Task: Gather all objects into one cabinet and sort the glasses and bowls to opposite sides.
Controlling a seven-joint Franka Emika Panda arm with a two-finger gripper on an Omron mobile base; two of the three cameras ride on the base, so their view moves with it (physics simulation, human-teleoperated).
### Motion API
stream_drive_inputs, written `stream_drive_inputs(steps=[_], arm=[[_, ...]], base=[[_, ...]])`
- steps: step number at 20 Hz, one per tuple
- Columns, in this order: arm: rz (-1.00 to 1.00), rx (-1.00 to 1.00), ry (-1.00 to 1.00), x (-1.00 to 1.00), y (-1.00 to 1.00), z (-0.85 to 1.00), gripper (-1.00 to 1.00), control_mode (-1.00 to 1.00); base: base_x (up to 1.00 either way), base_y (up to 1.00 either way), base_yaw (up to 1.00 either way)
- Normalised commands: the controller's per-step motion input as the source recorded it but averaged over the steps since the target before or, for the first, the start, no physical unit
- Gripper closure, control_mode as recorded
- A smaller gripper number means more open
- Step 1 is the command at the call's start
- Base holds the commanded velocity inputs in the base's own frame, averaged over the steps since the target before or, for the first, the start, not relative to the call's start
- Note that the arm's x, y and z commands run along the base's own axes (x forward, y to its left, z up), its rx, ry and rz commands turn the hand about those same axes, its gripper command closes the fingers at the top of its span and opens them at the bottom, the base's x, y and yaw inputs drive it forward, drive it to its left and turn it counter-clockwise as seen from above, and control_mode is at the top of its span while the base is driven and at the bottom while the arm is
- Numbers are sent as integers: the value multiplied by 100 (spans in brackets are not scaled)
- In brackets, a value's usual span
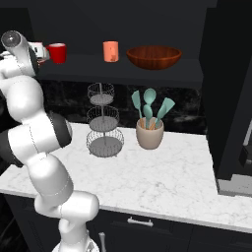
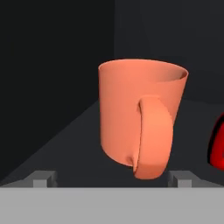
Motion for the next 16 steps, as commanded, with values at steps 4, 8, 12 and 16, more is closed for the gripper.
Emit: stream_drive_inputs(steps=[4,8,12,16], arm=[[-15,2,-2,-21,-5,1,-100,-100],[-8,3,-1,-31,-28,1,-100,-100],[0,3,-1,-36,-71,16,-100,-100],[0,5,0,-43,-96,35,-100,-100]], base=[[0,0,0],[0,0,0],[0,0,0],[0,0,0]])
